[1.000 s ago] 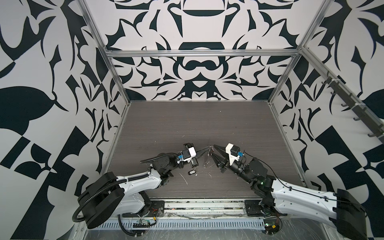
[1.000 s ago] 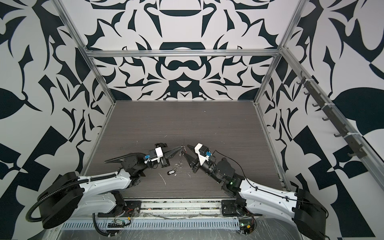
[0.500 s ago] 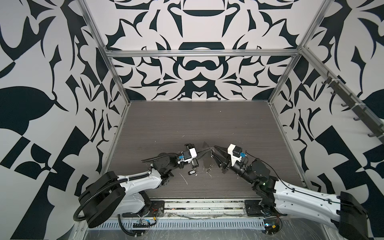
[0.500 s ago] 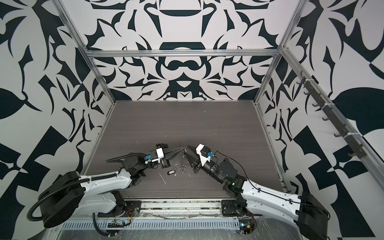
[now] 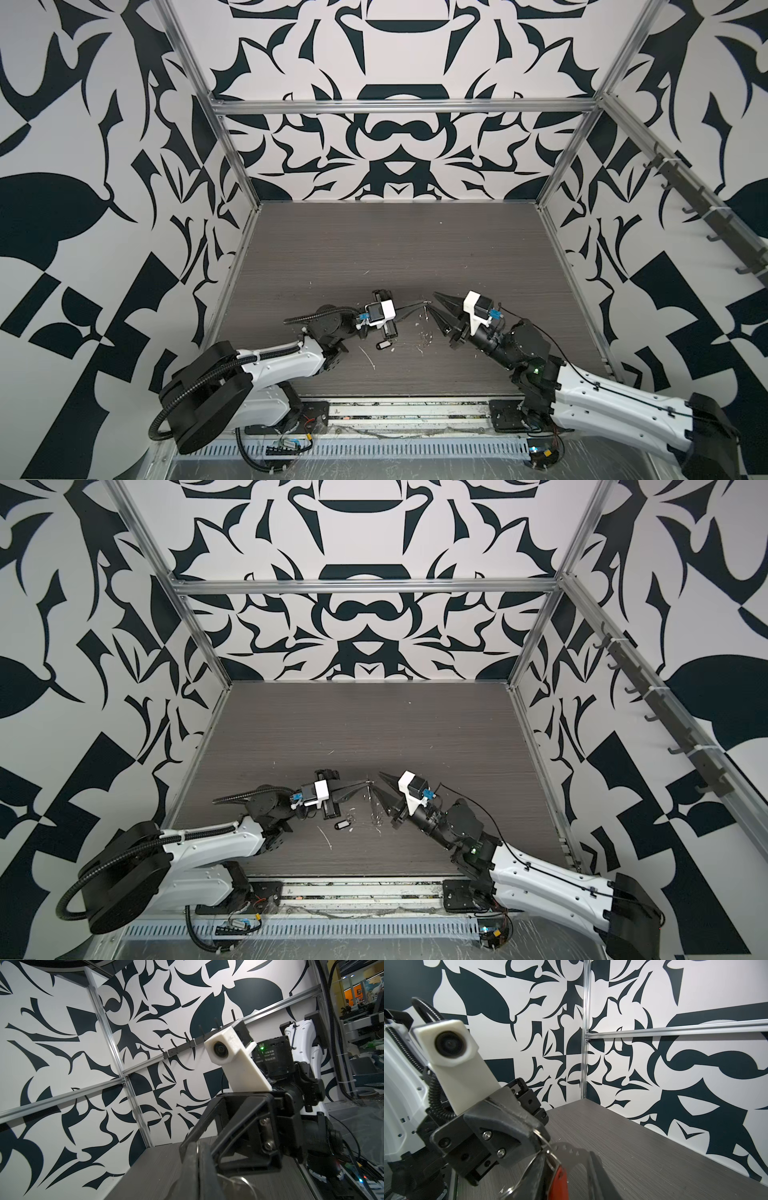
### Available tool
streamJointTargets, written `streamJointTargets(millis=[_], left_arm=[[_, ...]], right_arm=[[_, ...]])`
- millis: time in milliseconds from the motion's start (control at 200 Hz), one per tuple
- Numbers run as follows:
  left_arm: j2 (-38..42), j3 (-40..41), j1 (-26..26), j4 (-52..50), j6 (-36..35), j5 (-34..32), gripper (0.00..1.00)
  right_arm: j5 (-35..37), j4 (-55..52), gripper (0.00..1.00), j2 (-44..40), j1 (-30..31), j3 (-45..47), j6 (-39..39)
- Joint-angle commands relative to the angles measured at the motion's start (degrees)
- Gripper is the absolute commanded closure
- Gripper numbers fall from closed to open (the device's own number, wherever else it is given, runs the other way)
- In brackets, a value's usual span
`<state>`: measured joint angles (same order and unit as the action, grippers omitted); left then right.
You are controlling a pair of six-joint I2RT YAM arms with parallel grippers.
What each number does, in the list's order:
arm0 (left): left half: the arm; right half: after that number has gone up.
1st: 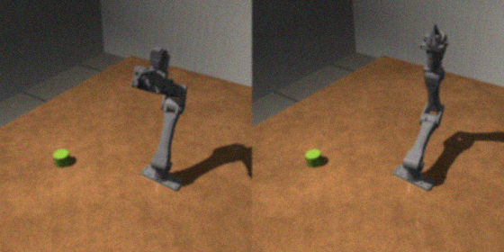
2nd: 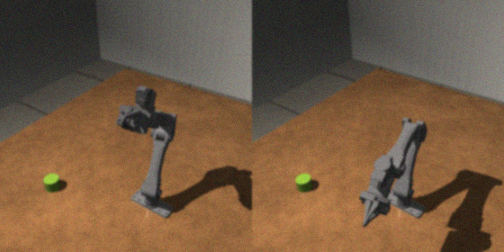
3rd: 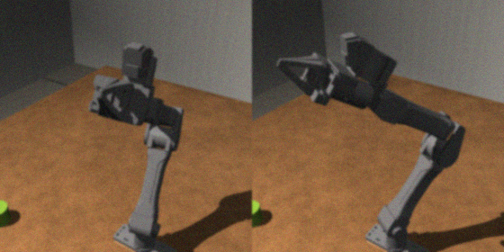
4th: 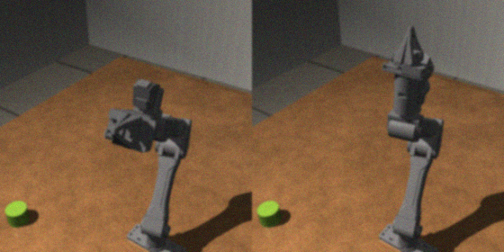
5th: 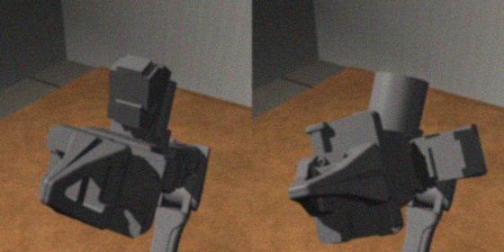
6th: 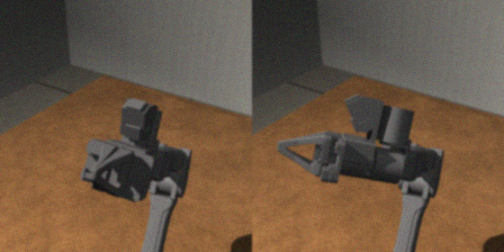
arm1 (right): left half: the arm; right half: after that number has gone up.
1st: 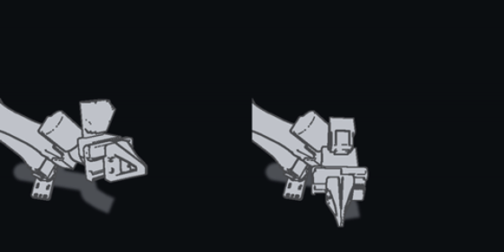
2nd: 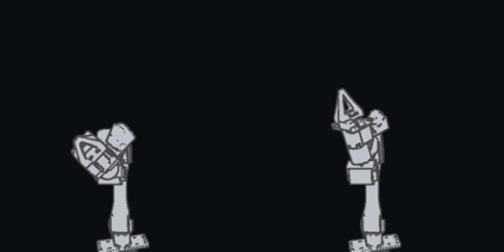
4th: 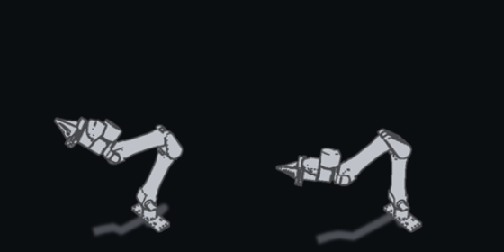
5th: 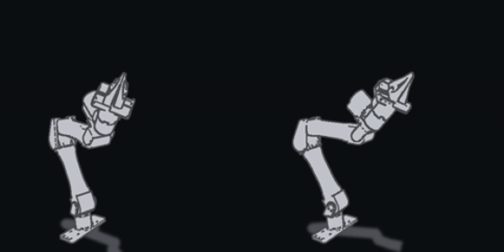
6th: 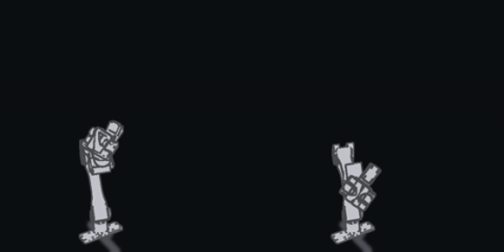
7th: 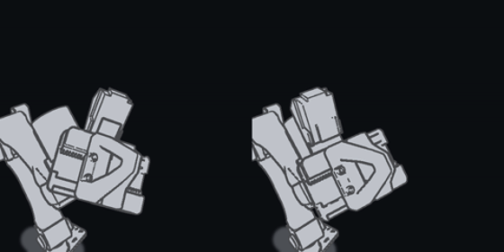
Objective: Attach keys to a key ring
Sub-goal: Insert the key into the keyring.
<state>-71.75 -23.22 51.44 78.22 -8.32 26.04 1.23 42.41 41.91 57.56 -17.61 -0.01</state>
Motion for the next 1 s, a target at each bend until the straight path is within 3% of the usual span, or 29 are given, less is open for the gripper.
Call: streamJointTargets(millis=[0, 275, 675, 995], left_arm=[[0.1, -2.0, -0.1, 3.4, 0.9, 2.4, 1.0], [0.7, -1.7, -0.1, 3.4, 0.8, 2.4, 1.0], [0.8, -1.7, -0.1, 3.5, 0.9, 3.2, 1.0], [0.9, -1.6, -0.1, 3.4, 0.8, 3.3, 1.0]], right_arm=[[-1.6, 0.5, 0.68, -0.5, 0.0, -0.7, -0.7], [-2.1, 0.0, 0.8, -1.2, 0.0, -0.2, -1.7], [-3.2, 0.4, 0.73, -3.1, 0.0, 1.0, -1.5], [-4.5, 0.5, 0.87, -3.8, 0.0, 1.3, -1.3]])
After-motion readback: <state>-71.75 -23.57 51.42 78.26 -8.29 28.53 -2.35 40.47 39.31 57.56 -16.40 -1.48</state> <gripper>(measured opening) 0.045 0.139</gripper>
